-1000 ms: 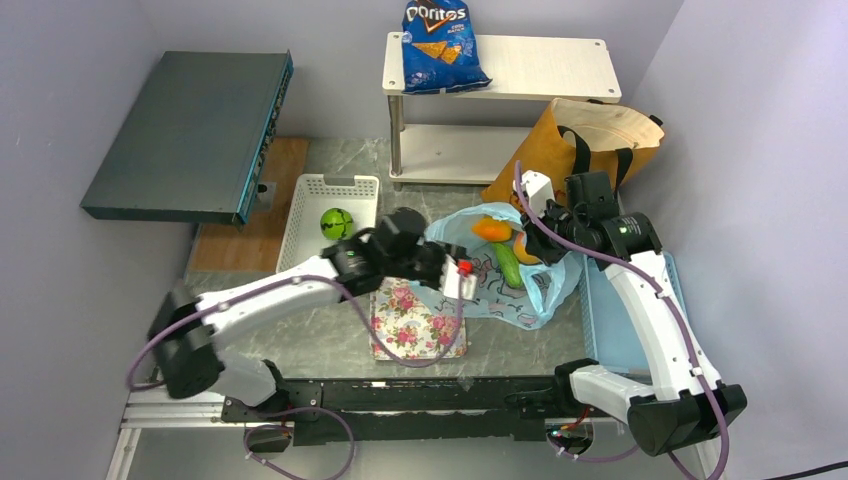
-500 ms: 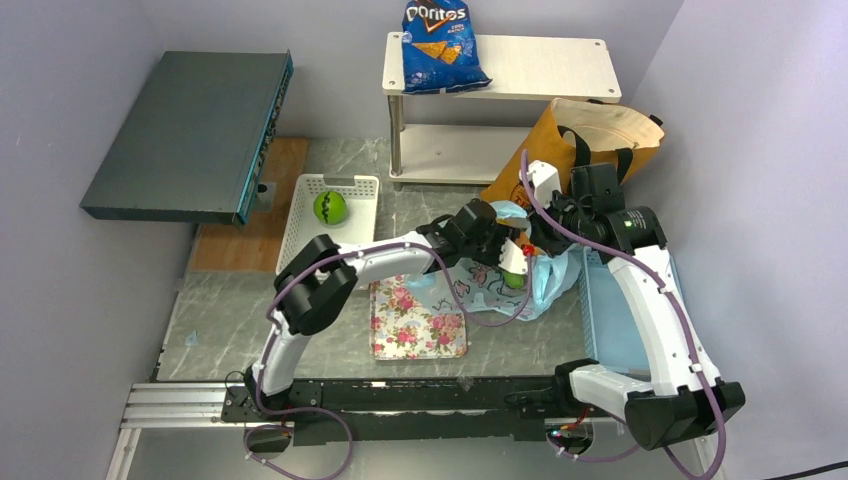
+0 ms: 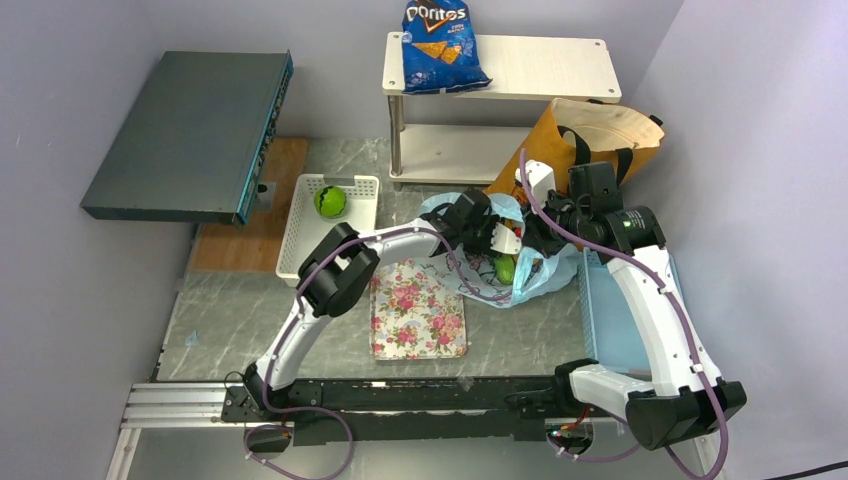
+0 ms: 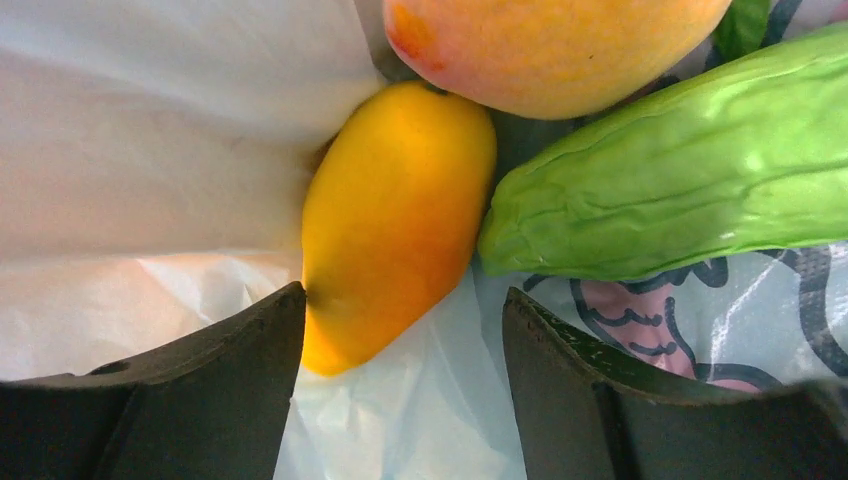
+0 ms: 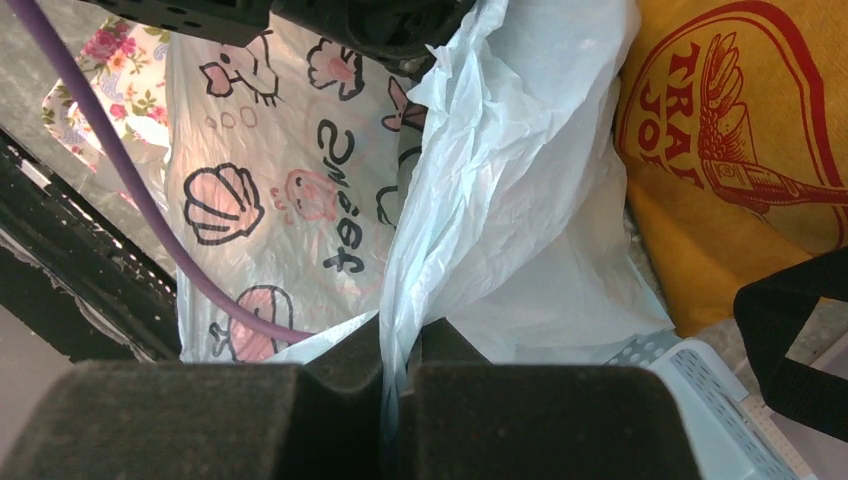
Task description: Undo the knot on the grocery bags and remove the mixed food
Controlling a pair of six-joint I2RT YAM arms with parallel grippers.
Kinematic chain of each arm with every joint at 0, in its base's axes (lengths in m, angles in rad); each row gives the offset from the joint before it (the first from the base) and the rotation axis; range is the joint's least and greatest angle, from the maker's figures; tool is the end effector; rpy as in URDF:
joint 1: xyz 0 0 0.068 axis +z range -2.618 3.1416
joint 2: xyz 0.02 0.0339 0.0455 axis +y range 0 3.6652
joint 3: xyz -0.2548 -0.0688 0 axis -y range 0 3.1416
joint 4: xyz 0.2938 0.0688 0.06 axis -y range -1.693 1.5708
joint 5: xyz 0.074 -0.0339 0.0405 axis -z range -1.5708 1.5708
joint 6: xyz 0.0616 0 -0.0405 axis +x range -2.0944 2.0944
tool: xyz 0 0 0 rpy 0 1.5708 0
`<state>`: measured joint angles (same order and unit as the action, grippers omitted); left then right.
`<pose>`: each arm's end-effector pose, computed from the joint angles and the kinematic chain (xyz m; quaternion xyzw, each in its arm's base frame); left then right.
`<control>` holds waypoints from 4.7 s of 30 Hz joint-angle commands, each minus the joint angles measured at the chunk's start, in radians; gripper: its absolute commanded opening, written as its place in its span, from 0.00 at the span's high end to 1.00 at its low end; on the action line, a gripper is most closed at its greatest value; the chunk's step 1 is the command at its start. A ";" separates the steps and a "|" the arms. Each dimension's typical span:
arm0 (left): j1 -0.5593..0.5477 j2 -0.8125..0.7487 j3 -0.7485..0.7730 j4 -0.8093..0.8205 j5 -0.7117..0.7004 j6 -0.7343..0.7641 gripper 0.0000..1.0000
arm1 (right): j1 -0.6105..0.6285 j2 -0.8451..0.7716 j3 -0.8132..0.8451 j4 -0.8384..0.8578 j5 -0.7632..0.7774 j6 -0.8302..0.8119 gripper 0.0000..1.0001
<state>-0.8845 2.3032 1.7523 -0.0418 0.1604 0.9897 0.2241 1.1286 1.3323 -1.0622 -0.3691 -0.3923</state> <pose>0.3624 -0.4580 0.1250 0.7314 0.4907 -0.0460 0.4713 0.2607 0.0822 0.3625 -0.3404 0.8585 0.1426 0.3560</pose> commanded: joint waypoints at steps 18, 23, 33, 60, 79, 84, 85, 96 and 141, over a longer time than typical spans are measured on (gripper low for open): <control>-0.141 -0.318 -0.210 -0.285 0.146 -0.049 0.73 | -0.011 -0.026 -0.001 -0.015 0.124 -0.082 1.00; -0.165 -0.363 -0.210 -0.338 0.225 -0.162 0.76 | -0.038 -0.068 -0.011 -0.070 0.128 -0.182 1.00; -0.272 -0.355 -0.177 -0.334 0.193 -0.072 0.69 | -0.043 -0.143 -0.081 -0.048 0.204 -0.235 1.00; -0.178 -0.126 -0.029 0.030 0.150 -0.141 0.28 | -0.043 -0.098 -0.037 -0.072 0.023 -0.201 1.00; -0.180 0.091 0.116 -0.043 0.010 -0.090 0.06 | -0.043 -0.076 -0.037 -0.066 -0.007 -0.186 1.00; -0.187 0.156 0.216 -0.144 -0.005 -0.033 0.09 | -0.044 -0.072 -0.044 -0.058 -0.009 -0.181 1.00; -0.189 0.163 0.223 -0.157 -0.014 -0.023 0.10 | -0.043 -0.071 -0.044 -0.055 -0.008 -0.181 1.00; -0.198 0.066 0.117 -0.253 0.018 0.020 0.54 | -0.043 -0.069 -0.053 -0.041 0.010 -0.183 1.00; 0.399 -1.063 -0.516 -0.459 0.140 -0.440 0.75 | -0.043 -0.076 -0.055 -0.013 -0.002 -0.129 1.00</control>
<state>-0.6334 1.2385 1.3025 -0.3328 0.3424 0.4892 0.1787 1.0584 1.2629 -1.1118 -0.3428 -0.5369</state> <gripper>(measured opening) 0.599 0.006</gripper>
